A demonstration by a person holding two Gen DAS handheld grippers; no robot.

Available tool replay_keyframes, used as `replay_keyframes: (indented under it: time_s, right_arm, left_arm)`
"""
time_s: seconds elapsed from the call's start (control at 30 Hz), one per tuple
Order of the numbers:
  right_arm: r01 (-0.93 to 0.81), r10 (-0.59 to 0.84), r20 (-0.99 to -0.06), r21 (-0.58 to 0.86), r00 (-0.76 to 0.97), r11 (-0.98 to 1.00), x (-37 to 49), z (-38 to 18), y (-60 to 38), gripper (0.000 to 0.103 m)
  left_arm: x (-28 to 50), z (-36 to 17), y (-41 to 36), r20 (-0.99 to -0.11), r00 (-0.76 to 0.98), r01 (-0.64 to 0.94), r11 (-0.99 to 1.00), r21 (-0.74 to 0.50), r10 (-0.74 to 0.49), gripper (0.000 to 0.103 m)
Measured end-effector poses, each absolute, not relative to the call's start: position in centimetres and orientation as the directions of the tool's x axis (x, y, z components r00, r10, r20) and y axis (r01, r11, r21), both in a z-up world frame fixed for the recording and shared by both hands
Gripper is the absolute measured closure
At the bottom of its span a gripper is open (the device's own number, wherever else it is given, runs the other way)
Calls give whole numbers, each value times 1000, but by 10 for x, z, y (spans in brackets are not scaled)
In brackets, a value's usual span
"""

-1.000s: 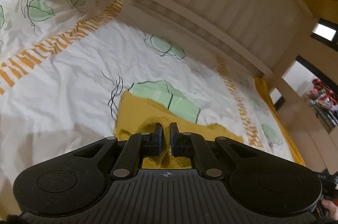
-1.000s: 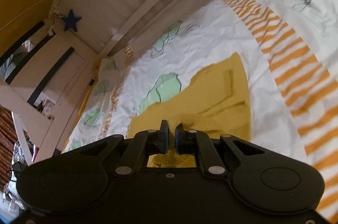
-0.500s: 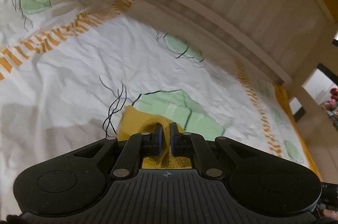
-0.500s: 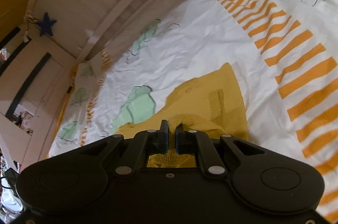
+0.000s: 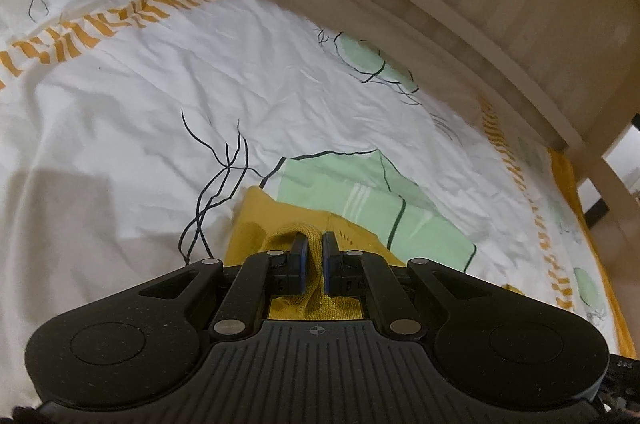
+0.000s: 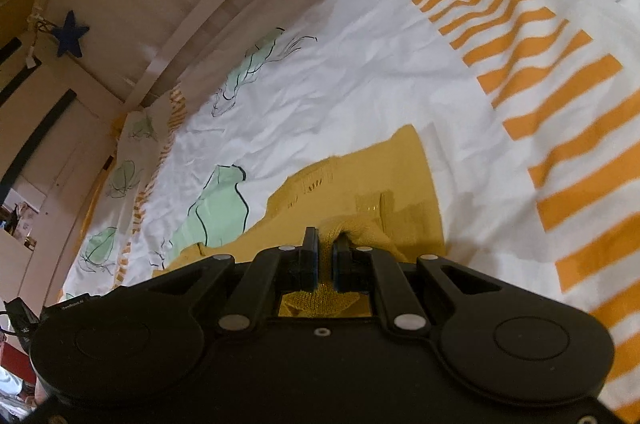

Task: Fold small clothes
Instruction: 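Lift the hem with both grippers and fold it toward the collar, then lay the folded hem down and open both grippers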

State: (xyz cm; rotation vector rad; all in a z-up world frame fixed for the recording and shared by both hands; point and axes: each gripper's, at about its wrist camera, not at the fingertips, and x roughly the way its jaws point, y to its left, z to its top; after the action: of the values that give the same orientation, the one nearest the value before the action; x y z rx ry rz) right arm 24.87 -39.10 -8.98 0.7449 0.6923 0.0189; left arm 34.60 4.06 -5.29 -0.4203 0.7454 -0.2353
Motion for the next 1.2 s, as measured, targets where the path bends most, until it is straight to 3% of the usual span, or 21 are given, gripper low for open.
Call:
replay_keyframes:
  time_s: [0.17, 0.27, 0.43, 0.47, 0.67, 0.83, 1.03, 1.2]
  right_arm:
    - [213, 258, -570, 629, 780, 748, 254, -97, -390, 82]
    - [216, 262, -563, 643, 784, 735, 253, -99, -394, 82]
    - [230, 229, -547, 644, 805, 730, 249, -95, -396, 47]
    - [235, 205, -546, 629, 813, 741, 247, -92, -396, 45]
    - [210, 170, -536, 574, 827, 792, 243, -71, -397, 44]
    - [122, 106, -583, 338, 806, 933, 238, -50, -362, 45]
    - [-13, 119, -625, 171, 772, 985, 224, -45, -312, 45]
    - [-74, 133, -688, 115, 714, 991, 228, -59, -291, 45]
  left_arm:
    - [353, -61, 41, -640, 693, 47, 907, -419, -332, 91]
    - [354, -60, 44, -641, 705, 12, 909, -417, -303, 80]
    - [351, -48, 41, -625, 751, 9, 949, -314, -214, 76]
    - [350, -46, 39, -626, 751, 17, 953, -301, -211, 76]
    - [335, -37, 14, -658, 701, 169, 960, -222, -276, 76]
    - [303, -35, -13, -651, 696, 336, 939, -77, -303, 76]
    - [275, -42, -25, -698, 623, 419, 904, -83, -353, 76]
    - [267, -54, -32, -748, 563, 465, 883, -64, -351, 76]
